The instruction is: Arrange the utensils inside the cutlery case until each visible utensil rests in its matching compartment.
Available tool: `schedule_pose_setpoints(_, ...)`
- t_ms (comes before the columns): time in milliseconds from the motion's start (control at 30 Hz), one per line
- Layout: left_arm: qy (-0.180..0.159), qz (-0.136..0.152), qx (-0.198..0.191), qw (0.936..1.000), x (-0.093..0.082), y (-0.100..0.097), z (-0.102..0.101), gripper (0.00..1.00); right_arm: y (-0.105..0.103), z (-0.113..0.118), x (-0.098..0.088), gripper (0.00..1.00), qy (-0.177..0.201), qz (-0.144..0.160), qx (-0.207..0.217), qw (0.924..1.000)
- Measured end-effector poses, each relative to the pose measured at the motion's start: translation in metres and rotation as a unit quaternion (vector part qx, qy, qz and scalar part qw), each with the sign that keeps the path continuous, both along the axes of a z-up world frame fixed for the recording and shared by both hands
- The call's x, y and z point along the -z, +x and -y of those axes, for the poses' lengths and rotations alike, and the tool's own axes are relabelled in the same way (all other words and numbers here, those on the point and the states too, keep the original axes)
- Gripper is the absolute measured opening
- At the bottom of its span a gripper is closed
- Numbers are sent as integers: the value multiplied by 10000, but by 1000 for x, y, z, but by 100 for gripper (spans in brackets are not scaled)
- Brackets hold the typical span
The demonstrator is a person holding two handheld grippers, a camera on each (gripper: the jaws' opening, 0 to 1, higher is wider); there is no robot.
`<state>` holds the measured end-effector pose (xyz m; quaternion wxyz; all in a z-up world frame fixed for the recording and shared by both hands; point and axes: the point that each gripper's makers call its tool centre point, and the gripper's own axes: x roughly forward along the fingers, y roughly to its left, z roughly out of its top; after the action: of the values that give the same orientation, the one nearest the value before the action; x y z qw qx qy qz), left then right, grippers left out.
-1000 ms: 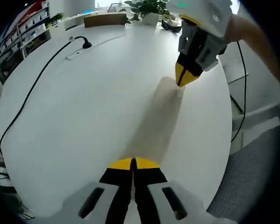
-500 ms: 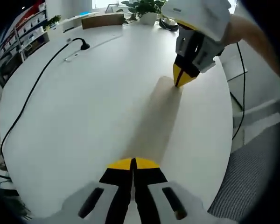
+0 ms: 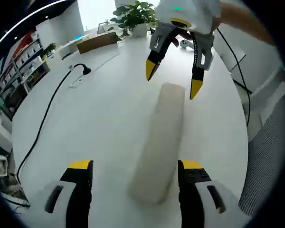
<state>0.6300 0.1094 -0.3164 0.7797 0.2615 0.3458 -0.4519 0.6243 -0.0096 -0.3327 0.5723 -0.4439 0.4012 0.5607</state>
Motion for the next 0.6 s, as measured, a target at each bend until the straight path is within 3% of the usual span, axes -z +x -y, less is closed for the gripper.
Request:
schedule_pose_setpoints(33,-51,-57,21,10000,2,-3,4,99,-3,-1,4,67,-20,-109,-5,9999)
schedule_pose_setpoints(133,167,-438,294,9985,18,-21,6,82,-8,-2,13,65,-57,-361,-80,9993)
schedule_pose_setpoints(200,137,-447,367,9982,27,-24,9,82,-16,2,19,62,-268,-467,-266,9982)
schedule_pose_setpoints(267,36,-540,378,9978,35,-27,10,80,-17,6,25,56,-471,-371,-555,9967)
schedule_pose_setpoints(333,334,-709,527,9955,45,-35,3,70,-16,7,28,52,-471,-359,-404,9974)
schedule_pose_setpoints(367,435,-482,771,9949,45,-34,0,69,-14,7,29,49,-403,-301,-225,9985)
schedule_pose_setpoints(400,152,-494,587,9969,42,-32,7,66,-13,8,29,41,-394,-284,-120,9987)
schedule_pose_setpoints(433,109,-544,410,9976,41,-32,9,66,-15,12,29,41,-417,-279,-14,9987)
schedule_pose_setpoints(467,105,-515,399,9978,41,-32,9,63,-16,10,29,41,-329,-324,-153,9988)
schedule_pose_setpoints(600,246,-551,445,9972,40,-39,5,49,-28,7,28,41,-251,-284,-67,9993)
